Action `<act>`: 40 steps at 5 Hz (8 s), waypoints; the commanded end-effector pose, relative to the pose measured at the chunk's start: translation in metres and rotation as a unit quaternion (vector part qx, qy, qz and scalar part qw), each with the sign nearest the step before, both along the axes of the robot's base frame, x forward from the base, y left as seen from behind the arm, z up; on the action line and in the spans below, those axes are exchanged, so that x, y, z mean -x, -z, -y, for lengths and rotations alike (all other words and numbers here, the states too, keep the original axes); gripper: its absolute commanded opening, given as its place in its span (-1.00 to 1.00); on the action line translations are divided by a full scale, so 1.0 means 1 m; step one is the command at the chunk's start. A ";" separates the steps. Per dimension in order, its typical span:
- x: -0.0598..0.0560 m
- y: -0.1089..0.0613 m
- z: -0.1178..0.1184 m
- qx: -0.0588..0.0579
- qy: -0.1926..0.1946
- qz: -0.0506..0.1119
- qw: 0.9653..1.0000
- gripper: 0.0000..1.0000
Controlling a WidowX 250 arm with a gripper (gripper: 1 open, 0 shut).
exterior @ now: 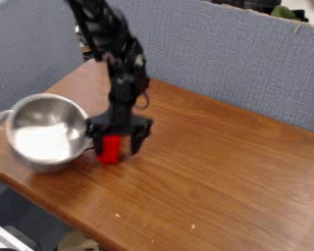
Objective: Put the red object in the metal pot
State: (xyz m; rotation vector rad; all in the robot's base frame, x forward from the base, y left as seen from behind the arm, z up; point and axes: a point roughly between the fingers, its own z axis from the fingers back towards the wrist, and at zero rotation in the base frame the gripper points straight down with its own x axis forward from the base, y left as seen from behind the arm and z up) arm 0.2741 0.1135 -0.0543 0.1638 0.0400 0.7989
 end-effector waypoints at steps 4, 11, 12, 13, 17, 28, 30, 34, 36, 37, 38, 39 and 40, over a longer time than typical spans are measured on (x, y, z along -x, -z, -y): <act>-0.021 0.003 0.024 -0.030 0.074 0.002 0.997 -1.00; 0.042 -0.022 0.017 -0.057 0.426 -0.021 0.903 -1.00; 0.031 -0.056 0.025 -0.076 0.347 -0.006 0.935 -1.00; -0.001 -0.096 0.017 -0.097 0.245 -0.017 0.964 -1.00; 0.045 -0.181 -0.077 -0.099 0.199 -0.070 0.972 -1.00; 0.104 -0.109 -0.070 0.050 0.355 -0.096 0.929 1.00; 0.098 -0.073 -0.102 0.056 0.411 -0.089 0.906 1.00; 0.090 -0.030 -0.096 0.066 0.549 -0.087 0.829 1.00; 0.075 -0.031 -0.071 0.051 0.610 -0.083 0.786 1.00; 0.096 -0.024 -0.067 0.053 0.606 -0.082 0.790 1.00; 0.106 -0.020 -0.060 0.061 0.600 -0.081 0.793 -1.00; 0.103 -0.030 -0.026 0.062 0.627 -0.082 0.772 -1.00; 0.090 -0.060 -0.019 0.055 0.624 -0.086 0.775 -1.00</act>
